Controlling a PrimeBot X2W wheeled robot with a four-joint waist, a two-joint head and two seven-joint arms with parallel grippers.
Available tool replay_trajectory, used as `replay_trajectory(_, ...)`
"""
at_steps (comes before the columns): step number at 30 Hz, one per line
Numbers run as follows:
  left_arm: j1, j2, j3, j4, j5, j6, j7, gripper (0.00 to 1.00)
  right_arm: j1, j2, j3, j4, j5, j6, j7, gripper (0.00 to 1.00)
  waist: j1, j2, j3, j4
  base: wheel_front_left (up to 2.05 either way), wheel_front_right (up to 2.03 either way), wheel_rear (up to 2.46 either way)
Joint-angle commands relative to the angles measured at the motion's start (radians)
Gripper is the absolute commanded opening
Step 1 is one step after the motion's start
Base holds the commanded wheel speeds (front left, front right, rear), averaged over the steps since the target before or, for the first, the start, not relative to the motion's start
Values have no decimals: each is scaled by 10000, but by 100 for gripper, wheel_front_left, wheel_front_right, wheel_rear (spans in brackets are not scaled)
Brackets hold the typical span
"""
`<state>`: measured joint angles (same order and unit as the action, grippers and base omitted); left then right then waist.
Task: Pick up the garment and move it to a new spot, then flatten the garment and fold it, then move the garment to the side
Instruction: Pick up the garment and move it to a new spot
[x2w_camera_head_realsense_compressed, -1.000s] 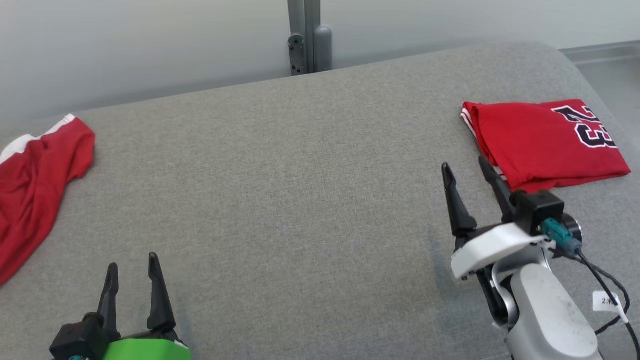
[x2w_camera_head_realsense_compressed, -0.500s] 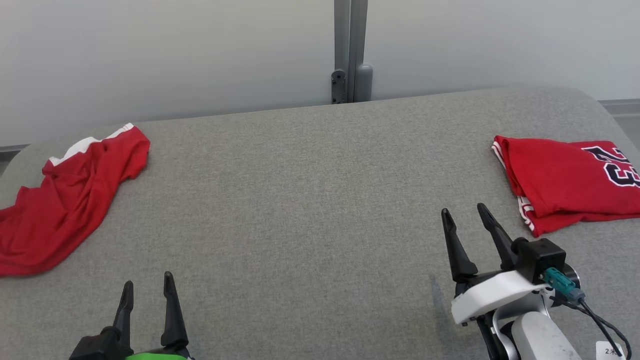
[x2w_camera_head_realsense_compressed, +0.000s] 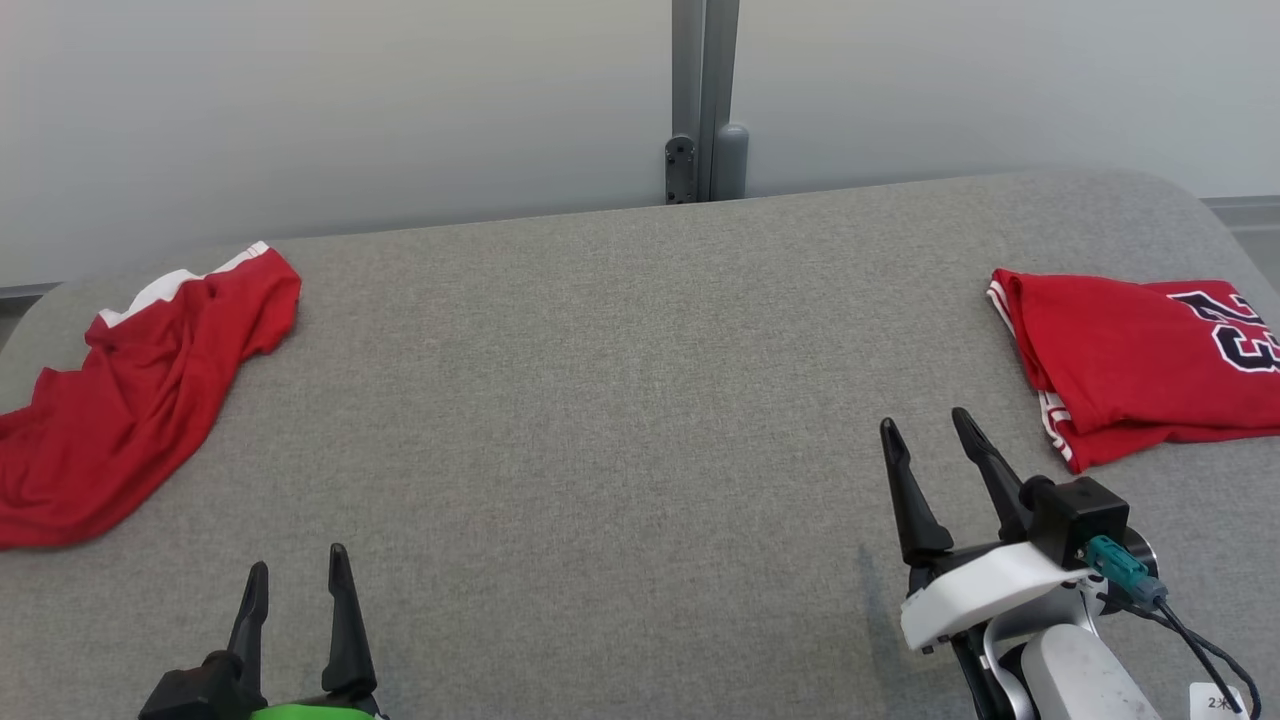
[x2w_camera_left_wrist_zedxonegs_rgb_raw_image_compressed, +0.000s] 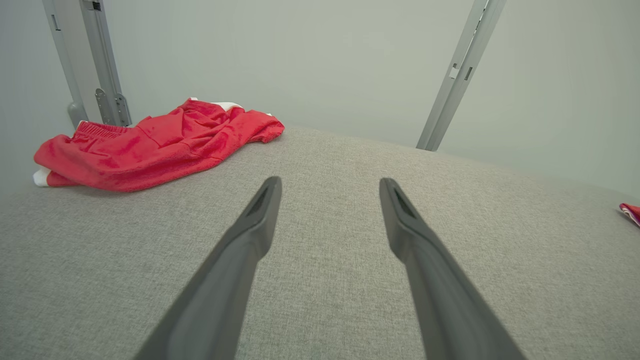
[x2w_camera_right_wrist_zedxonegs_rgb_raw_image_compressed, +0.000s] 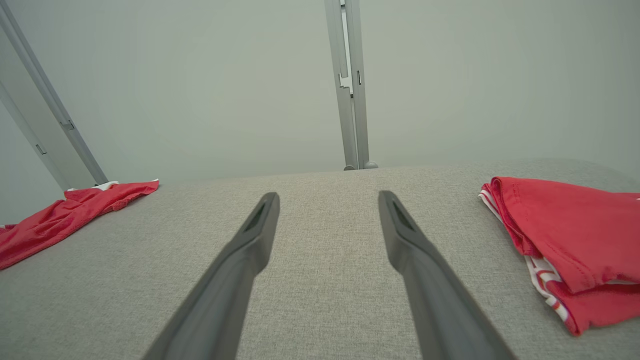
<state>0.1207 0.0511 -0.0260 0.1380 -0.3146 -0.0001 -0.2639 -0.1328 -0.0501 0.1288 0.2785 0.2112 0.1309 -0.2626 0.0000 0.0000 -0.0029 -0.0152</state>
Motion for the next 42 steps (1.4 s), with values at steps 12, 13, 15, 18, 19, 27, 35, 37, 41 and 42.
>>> replay_trajectory(12,-330,3,-57,57,88,-5,-1,100,183,-11,15,-94,75,-3,-26,100,0,0,-35,1479,0,0,0)
replay_trajectory(13,-328,4,-75,56,112,-6,-1,100,216,-12,-19,-107,83,-3,-26,100,0,0,-40,1753,0,0,0)
replay_trajectory(15,-295,6,-29,28,156,14,-1,100,219,-9,26,-133,94,-3,-26,100,0,0,-41,2252,0,0,0)
replay_trajectory(18,-248,6,46,-4,194,19,-1,100,210,-10,85,-177,116,-3,-27,100,0,0,-24,2992,0,0,0)
replay_trajectory(19,-229,6,49,-14,212,2,-1,100,210,-12,69,-184,130,-3,-27,100,0,0,-16,3291,0,0,0)
replay_trajectory(27,26,9,195,-189,209,78,-1,100,143,-13,479,-157,239,-3,-28,100,0,0,-65,4792,0,0,0)
replay_trajectory(35,239,11,277,-300,178,100,-1,100,-140,-22,1027,-86,416,-3,-28,100,0,0,-41,5235,0,0,0)
replay_trajectory(37,257,10,275,-322,132,108,-1,100,-188,-24,1109,-66,388,-3,-28,100,0,0,15,5237,0,0,0)
replay_trajectory(41,181,5,283,-316,71,83,-1,100,-348,-25,1264,-144,256,-3,2,100,0,0,310,5100,0,0,0)
replay_trajectory(42,123,6,282,-329,45,80,-1,100,-409,-24,1286,-188,195,-3,38,100,0,0,421,5043,0,0,0)
